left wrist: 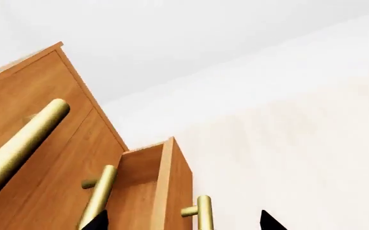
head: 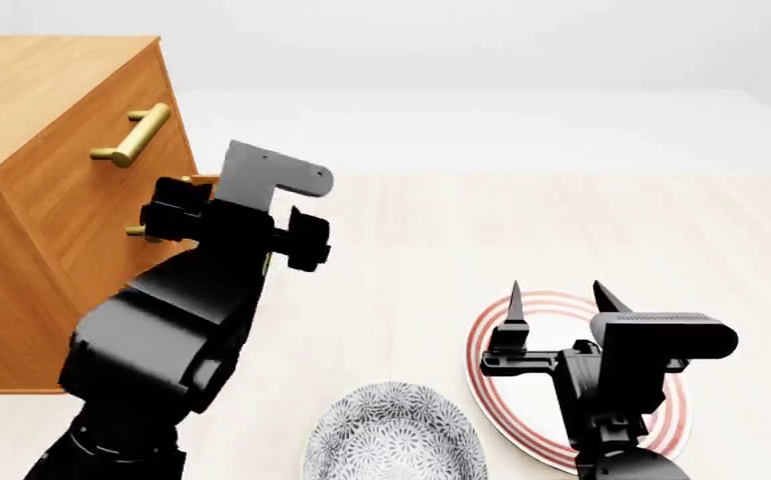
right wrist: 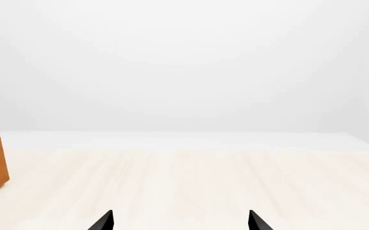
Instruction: Open the bottom drawer of the cabinet.
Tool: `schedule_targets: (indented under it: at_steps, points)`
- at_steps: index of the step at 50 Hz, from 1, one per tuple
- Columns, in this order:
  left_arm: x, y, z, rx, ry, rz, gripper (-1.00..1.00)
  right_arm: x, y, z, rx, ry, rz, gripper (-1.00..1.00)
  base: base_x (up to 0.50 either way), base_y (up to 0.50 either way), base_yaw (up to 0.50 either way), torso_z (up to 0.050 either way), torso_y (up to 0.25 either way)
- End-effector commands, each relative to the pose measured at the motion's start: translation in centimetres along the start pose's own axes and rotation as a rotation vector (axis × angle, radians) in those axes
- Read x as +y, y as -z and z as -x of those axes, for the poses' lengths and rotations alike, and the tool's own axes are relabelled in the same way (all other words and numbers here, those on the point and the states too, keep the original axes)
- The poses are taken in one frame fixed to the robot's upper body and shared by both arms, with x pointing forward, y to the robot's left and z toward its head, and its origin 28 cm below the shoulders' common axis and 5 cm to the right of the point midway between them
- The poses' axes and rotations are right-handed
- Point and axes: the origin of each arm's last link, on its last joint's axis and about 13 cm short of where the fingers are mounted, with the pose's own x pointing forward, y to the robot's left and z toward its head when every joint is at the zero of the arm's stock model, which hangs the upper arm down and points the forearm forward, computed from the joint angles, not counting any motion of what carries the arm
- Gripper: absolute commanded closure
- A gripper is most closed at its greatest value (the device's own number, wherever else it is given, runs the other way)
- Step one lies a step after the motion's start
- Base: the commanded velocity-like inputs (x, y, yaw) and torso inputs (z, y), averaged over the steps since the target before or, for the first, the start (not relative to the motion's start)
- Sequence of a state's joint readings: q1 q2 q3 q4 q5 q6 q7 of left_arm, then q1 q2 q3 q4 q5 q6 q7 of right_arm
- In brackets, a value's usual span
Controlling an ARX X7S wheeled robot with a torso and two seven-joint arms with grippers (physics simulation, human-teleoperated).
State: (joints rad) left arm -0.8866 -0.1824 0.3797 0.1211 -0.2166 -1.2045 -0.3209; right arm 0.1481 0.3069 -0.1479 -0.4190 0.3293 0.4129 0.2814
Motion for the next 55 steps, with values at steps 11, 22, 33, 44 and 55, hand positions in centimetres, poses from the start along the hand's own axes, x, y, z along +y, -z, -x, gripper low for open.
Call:
schedule_targets:
  at_steps: [11, 22, 33, 44, 55]
  points:
    - [3.6, -1.6, 0.8, 0.117, 0.101, 0.311, -1.00, 0.1, -0.2, 0.0, -0.004, -0.001, 0.005, -1.00, 0.00, 0.00, 0.00, 0.000, 0.000]
    - [4.2, -0.5, -1.3, 0.181, 0.013, 0.308, -1.00, 0.1, -0.4, 0.0, -0.008, -0.001, 0.005, -1.00, 0.00, 0.00, 0.00, 0.000, 0.000]
    - [3.8, 1.2, -2.7, 0.273, 0.040, 0.317, -1.00, 0.1, -0.3, 0.0, -0.006, 0.000, 0.004, -1.00, 0.00, 0.00, 0.00, 0.000, 0.000]
    - [3.3, 2.8, -4.0, 0.339, 0.044, 0.310, -1.00, 0.2, -0.3, 0.0, -0.007, -0.002, 0.006, -1.00, 0.00, 0.00, 0.00, 0.000, 0.000]
    - [3.0, 3.5, -4.7, 0.386, 0.054, 0.310, -1.00, 0.2, -0.4, 0.0, -0.009, -0.004, 0.007, -1.00, 0.00, 0.00, 0.00, 0.000, 0.000]
